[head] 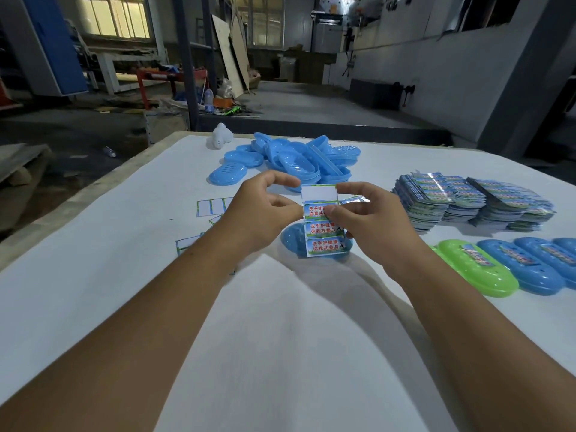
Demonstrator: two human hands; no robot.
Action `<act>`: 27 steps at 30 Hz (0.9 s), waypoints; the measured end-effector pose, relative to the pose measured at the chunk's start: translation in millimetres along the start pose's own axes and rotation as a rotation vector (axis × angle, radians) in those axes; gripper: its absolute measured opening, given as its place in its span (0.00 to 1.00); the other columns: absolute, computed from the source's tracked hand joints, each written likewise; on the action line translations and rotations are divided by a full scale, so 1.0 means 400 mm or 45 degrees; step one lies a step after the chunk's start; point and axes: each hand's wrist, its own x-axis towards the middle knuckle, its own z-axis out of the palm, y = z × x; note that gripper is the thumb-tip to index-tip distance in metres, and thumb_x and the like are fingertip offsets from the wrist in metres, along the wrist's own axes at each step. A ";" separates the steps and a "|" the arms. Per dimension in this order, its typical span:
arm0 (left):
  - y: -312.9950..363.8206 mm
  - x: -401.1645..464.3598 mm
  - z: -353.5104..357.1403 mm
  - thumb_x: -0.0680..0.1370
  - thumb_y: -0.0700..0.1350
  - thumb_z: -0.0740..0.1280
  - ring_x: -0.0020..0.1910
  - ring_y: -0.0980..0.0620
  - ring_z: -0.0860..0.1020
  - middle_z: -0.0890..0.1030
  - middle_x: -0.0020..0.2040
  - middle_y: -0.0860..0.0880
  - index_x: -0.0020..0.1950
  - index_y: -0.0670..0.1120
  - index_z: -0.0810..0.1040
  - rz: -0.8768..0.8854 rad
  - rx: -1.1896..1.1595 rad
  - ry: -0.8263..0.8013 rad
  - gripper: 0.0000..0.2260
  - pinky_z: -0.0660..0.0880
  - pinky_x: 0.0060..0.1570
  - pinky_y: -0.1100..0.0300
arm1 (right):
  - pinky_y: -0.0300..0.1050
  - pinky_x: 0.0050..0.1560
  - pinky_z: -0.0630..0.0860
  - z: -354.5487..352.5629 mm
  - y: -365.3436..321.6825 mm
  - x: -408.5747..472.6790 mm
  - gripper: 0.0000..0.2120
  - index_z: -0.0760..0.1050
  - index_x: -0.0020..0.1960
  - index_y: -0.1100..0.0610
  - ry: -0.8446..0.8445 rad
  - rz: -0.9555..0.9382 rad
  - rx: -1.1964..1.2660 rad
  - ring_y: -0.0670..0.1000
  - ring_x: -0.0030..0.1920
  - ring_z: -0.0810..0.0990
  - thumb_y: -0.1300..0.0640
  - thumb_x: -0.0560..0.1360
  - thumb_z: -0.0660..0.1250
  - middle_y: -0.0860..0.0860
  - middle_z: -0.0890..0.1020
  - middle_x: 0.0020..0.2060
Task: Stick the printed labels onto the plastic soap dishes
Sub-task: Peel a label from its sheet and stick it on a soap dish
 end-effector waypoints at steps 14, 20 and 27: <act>-0.002 -0.007 0.023 0.74 0.42 0.73 0.43 0.58 0.84 0.86 0.39 0.56 0.52 0.55 0.76 0.108 -0.015 -0.035 0.12 0.80 0.48 0.59 | 0.31 0.27 0.69 0.010 0.008 -0.014 0.10 0.83 0.33 0.44 0.009 -0.257 -0.460 0.37 0.27 0.76 0.45 0.72 0.74 0.40 0.83 0.28; -0.013 -0.005 0.033 0.74 0.43 0.73 0.39 0.58 0.82 0.85 0.38 0.53 0.49 0.55 0.76 0.119 -0.016 0.014 0.10 0.79 0.42 0.62 | 0.42 0.30 0.69 0.019 0.009 -0.017 0.12 0.82 0.34 0.54 0.043 -0.285 -0.550 0.41 0.26 0.70 0.50 0.72 0.68 0.47 0.79 0.25; -0.015 0.000 0.040 0.76 0.45 0.70 0.39 0.61 0.83 0.84 0.39 0.58 0.43 0.56 0.83 0.135 0.011 0.128 0.06 0.79 0.37 0.68 | 0.35 0.27 0.65 0.019 0.008 -0.009 0.15 0.80 0.35 0.55 0.028 -0.218 -0.495 0.42 0.25 0.69 0.52 0.78 0.67 0.42 0.77 0.24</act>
